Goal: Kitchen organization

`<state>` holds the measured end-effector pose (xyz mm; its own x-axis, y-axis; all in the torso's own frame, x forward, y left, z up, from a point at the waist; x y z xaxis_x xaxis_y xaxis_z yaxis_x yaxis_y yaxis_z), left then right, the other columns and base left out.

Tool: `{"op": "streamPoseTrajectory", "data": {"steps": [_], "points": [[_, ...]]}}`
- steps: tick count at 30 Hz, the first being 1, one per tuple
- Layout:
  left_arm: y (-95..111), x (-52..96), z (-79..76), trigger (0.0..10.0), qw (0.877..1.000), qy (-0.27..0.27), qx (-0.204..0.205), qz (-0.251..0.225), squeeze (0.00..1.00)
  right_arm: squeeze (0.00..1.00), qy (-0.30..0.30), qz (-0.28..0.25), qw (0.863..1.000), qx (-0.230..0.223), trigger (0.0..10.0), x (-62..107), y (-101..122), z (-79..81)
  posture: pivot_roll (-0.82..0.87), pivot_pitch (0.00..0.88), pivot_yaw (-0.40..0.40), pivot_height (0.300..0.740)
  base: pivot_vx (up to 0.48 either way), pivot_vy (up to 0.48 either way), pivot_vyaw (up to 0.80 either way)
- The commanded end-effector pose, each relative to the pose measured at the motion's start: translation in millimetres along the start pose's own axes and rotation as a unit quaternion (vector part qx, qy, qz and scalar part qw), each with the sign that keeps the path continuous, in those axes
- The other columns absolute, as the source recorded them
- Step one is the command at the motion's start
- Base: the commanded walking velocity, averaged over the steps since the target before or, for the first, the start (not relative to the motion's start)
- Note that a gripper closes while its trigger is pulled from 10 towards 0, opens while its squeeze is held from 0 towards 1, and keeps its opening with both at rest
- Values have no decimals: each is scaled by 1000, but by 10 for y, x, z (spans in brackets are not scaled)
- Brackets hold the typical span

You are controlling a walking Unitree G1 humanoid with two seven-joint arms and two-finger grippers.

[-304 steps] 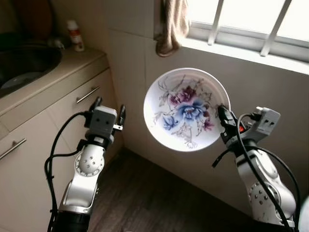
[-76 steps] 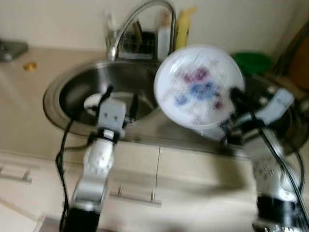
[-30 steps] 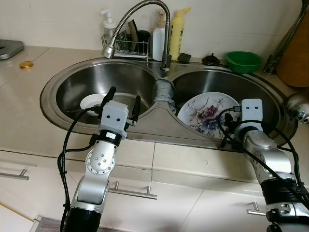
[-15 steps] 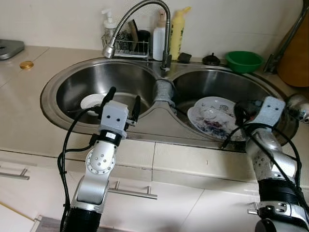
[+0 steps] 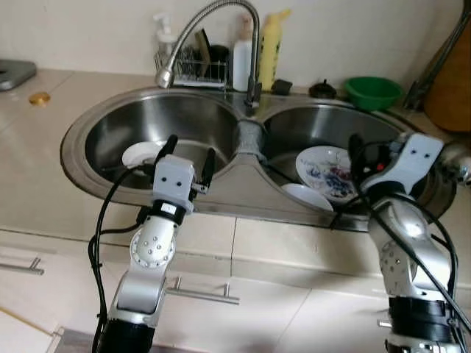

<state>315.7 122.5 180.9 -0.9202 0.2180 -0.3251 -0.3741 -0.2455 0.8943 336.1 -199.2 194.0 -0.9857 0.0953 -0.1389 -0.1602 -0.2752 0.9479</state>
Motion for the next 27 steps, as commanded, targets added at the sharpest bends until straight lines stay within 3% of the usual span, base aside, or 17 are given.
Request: {"op": "streamPoseTrajectory", "data": {"steps": [1, 5, 8, 15, 27], "points": [[68, -15, 2, 10000, 1000, -2, 2, -11, 0, 0, 7, -21, 1000, 10, 10000, 14, 95, 28, 11, 0, -27, 740, 0, -255, 0], [105, -40, -12, 10000, 1000, -7, 4, -19, 0, 0, 11, -16, 1000, 18, 10000, 63, 55, 69, 12, 0, -27, 740, 0, 64, 0], [117, -34, -1, 10000, 1000, -8, 3, -23, 0, 0, 28, -24, 998, 44, 10000, 89, 51, 129, 12, 0, -27, 740, 0, 480, 0], [114, -17, -5, 10000, 1000, -9, 2, -23, 0, 0, 45, -17, 997, 57, 10000, 132, -28, 213, 24, 0, -35, 740, 0, 480, 0], [120, -19, -12, 10000, 1000, -16, 1, -23, 0, 0, 46, -21, 996, 68, 10000, 153, -42, 227, 20, 0, -27, 740, 0, 480, 0]]}}
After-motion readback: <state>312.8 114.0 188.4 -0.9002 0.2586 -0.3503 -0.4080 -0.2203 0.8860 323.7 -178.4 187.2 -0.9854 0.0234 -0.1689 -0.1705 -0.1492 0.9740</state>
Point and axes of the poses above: a point about 5 cm out from each wrist's last joint towards the gripper, its own x axis pointing back from the gripper into the wrist, its own y axis along the axis of the wrist's last joint, z = x × y, the point moved 3 cm from there along -x, pointing out of the wrist towards the gripper, and after that the axes turned 4 degrees about -x, right-handed, at the moved point
